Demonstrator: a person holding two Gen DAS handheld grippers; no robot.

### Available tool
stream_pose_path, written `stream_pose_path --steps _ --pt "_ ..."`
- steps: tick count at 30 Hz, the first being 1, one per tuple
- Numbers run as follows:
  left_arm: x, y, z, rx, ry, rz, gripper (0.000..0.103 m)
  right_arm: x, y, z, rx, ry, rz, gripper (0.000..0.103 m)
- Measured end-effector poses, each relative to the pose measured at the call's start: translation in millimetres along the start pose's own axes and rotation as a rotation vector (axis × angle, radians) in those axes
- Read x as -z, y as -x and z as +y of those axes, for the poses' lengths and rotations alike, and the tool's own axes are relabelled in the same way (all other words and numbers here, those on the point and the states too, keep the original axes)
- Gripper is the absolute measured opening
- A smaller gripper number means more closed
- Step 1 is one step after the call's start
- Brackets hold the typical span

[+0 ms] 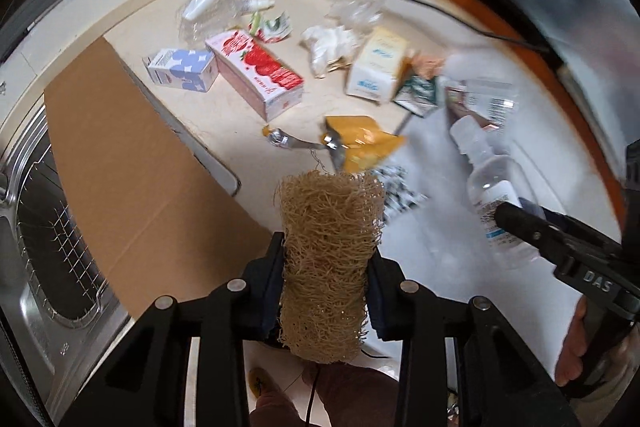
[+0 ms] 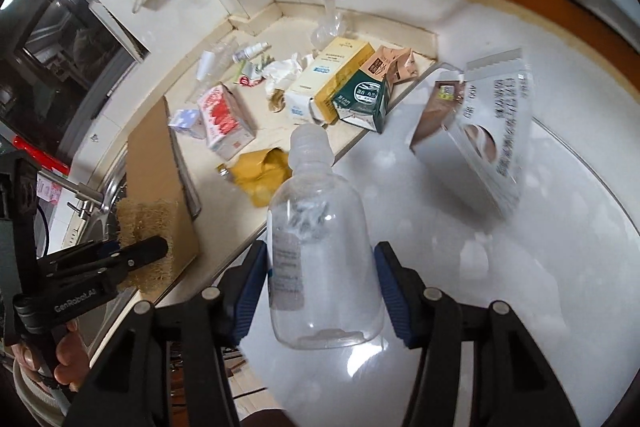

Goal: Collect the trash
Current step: 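Carry the sponge and bottle down over the floor bin with both grippers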

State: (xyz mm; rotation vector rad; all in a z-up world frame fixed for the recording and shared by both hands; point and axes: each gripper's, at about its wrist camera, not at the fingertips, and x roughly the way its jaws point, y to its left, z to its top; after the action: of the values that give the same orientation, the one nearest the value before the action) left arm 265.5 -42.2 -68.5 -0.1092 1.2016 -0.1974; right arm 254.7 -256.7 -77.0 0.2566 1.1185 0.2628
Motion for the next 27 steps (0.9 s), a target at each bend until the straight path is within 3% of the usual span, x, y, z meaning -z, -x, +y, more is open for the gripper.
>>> stream_pose_path --steps 7,14,20,27 --pt "53.4 53.0 -7.3 0.091 -0.123 -0.032 0.034 59.3 57.2 38.6 0.030 -0.047 -0.087 0.055" --pt "121.9 88.9 0.6 0.144 -0.231 -0.056 0.034 128.5 84.5 87.3 0.059 -0.057 -0.117 0.055" --pt "165.1 89.8 18.2 0.153 -0.291 -0.052 0.034 189.1 79.4 124.8 0.079 -0.047 -0.082 0.055" --pt "210.2 62.2 38.3 0.114 -0.313 0.012 0.034 236.1 43.2 145.4 0.103 -0.019 0.036 0.055"
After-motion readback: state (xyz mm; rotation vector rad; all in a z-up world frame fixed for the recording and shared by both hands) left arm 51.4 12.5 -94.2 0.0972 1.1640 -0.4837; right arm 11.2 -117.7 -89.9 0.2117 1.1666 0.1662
